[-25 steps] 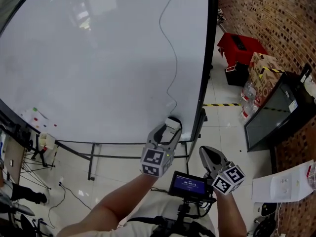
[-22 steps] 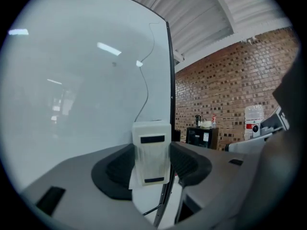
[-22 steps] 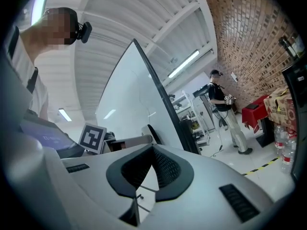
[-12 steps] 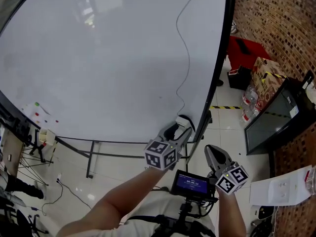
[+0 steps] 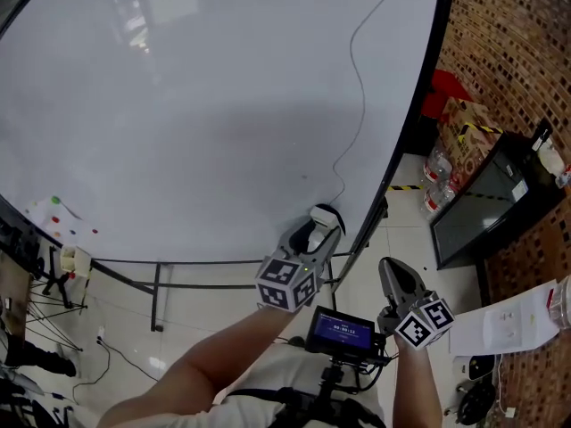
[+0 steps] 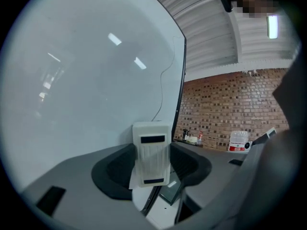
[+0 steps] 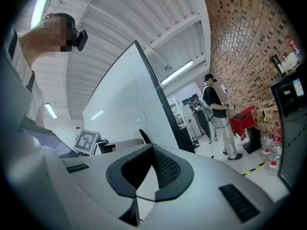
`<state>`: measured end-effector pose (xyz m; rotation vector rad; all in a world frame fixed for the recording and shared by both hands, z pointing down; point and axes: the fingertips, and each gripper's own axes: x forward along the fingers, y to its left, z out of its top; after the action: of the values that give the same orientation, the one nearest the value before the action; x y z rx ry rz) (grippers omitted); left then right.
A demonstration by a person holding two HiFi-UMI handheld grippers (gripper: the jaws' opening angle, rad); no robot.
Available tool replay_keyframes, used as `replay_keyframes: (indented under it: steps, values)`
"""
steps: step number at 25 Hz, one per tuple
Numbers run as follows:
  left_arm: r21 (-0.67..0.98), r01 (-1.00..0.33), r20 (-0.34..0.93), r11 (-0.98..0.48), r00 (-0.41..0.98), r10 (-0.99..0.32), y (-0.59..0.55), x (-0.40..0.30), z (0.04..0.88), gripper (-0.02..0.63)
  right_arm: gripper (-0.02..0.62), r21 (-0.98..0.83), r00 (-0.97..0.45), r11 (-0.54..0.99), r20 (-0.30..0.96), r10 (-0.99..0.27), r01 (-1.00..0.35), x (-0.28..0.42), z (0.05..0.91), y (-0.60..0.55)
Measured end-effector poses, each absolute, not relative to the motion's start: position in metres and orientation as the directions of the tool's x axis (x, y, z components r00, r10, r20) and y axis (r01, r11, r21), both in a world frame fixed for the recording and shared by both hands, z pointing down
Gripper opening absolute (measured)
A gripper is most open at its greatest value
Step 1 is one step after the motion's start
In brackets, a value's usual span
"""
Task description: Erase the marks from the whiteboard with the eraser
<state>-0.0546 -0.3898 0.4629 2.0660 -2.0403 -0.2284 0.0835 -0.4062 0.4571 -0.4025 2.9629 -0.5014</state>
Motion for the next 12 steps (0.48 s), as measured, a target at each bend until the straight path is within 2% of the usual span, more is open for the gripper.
replay_keyframes:
  steps: [5, 12]
  values:
    - [0.158, -0.987, -0.010, -0.030, 0.028, -1.000, -0.385, -0.050, 0.446, 0.233, 0.011, -0.327, -0.946, 0.904, -0.074, -0.315, -0.276, 0.093, 0.455, -0.407]
    - [0.175, -0.983, 0.172, -0.054, 0.084, -0.981, -0.412, -0.029, 0.483, 0.233, 0.011, -0.362, -0.950, 0.897, -0.083, -0.300, -0.252, 0.098, 0.461, -0.425]
